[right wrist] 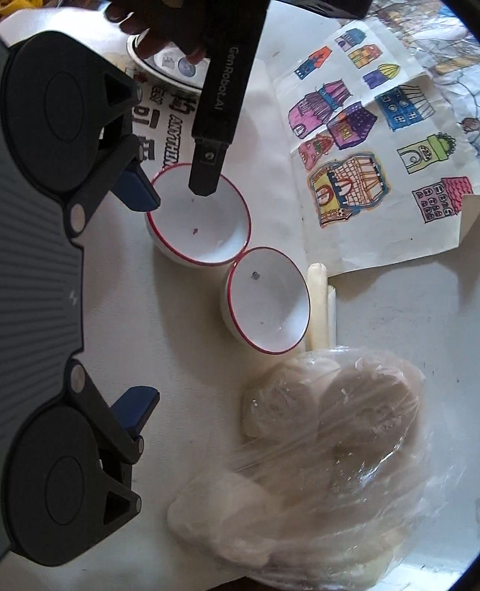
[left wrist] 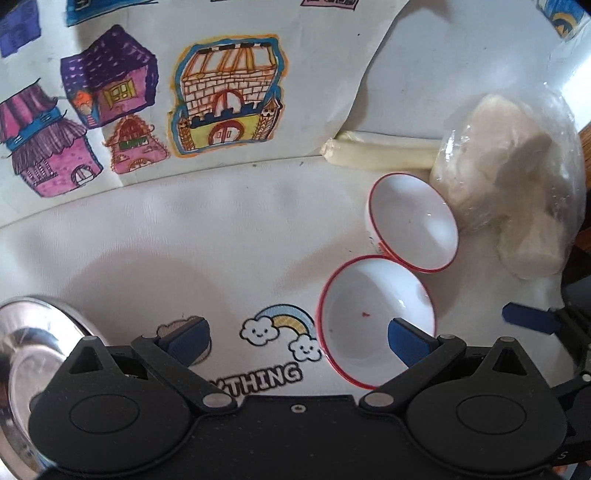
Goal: Organize plates and bowls
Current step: 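Move both tools to the red-rimmed white bowl nearest the steel bowl, then close both tools on the rim of the red-rimmed white bowl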
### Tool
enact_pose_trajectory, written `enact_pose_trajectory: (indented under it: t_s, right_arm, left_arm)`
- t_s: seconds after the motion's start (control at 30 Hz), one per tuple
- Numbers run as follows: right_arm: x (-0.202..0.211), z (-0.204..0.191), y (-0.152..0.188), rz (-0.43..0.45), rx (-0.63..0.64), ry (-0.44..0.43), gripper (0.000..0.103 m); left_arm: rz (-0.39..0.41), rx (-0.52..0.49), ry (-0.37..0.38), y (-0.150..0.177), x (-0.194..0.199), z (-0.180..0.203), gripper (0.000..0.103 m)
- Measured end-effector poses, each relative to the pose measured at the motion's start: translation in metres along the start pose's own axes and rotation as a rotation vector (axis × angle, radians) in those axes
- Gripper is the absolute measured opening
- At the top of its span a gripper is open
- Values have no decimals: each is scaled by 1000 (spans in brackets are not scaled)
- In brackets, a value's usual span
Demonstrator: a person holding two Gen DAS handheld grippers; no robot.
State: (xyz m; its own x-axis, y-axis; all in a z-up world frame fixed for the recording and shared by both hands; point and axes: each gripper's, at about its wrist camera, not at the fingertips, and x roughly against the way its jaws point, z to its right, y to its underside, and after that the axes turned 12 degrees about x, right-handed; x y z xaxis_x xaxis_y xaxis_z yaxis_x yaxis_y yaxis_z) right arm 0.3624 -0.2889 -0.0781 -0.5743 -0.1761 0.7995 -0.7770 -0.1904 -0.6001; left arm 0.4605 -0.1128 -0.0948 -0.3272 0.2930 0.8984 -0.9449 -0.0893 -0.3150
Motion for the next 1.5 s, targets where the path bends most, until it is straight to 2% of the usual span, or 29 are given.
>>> enact_pose_trajectory:
  t_s: [0.1,0.33,0.5,0.97,1.2,1.3,1.5]
  right_arm:
    - [-4,-2,-4,4,26,13,103]
    - [-15,-3,-15,5,52,38,102]
    - [-22,-5,-18,2,56,35,96]
    - [-23,-6,-17,-4,31,-4,73]
    - [-24,-4,-16,3,-14,-11,71]
    - [-25,-4,-16,3,-17,-15,69]
    - [-25,-6,-15,13,-14,-38,55]
  left_arm:
    - [2,-24,-22,-3,-4,2,102]
    - [49,-77,-128,-10,-4,9,102]
    - [59,-116,-197,-13,-6,18,102]
    - [66,-113,-231,-8,-3,20,99]
    - [73,-120,-255,-6,-2,26,99]
    - [69,-114,-254,-5,-2,26,93]
    - [49,-88,-209,-2,-2,24,76]
